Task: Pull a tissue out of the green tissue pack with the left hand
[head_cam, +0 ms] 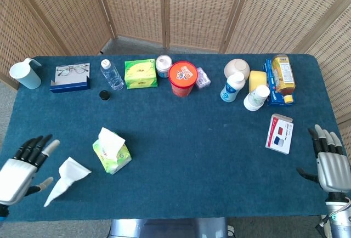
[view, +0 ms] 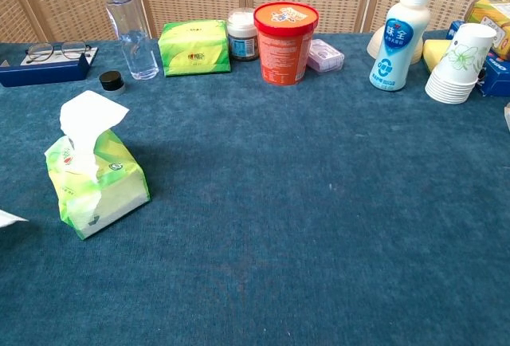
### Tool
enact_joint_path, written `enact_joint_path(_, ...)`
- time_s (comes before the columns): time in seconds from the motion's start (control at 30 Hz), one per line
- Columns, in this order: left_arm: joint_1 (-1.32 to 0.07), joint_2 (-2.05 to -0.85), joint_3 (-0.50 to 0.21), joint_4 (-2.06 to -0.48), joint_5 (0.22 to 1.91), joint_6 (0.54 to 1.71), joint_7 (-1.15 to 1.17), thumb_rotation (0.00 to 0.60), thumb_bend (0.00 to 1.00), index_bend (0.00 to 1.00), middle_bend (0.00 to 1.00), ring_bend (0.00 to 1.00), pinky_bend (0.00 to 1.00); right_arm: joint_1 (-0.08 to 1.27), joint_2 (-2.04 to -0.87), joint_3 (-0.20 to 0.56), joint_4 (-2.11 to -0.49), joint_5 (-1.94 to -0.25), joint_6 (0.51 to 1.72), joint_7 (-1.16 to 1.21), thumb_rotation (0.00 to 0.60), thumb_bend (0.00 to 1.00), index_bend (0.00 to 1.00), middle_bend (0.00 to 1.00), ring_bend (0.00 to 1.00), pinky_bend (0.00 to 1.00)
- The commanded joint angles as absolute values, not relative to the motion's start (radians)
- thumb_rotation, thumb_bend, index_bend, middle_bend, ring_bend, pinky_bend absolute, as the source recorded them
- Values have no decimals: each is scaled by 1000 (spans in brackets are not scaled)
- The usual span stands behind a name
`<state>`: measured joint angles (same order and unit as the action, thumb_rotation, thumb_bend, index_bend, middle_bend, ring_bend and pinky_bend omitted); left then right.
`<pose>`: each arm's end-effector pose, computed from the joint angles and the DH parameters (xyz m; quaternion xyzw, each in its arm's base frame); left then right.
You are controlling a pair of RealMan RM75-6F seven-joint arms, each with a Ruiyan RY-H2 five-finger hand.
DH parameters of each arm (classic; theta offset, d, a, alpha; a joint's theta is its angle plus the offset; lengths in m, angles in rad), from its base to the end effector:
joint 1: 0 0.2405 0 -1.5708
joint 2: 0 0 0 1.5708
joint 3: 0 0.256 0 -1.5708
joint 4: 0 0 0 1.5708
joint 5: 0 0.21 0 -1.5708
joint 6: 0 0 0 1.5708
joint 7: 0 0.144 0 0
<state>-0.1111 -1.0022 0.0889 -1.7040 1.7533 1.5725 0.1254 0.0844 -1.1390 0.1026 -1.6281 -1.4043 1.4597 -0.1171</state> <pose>-0.2714 0.1539 0.1672 -0.6986 -0.2938 -0.3839 0.5275 -0.3157 -0.1909 0.1602 0.5753 -0.3803 0.3574 0.6298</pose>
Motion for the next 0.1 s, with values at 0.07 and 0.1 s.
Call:
enact_joint_path(0.07, -91, -1001, 45, -1782, 1662, 1577, 133, 600, 0, 0, 0, 0, 84, 79, -1134, 105, -1633, -1413, 1477, -113, 600, 0, 0, 0, 0, 0)
enact_joint_path(0.1, -91, -1001, 43, -1785, 1659, 1575, 138, 600, 0, 0, 0, 0, 84, 78, -1133, 104, -1634, -1414, 1479, -112, 600, 0, 0, 0, 0, 0)
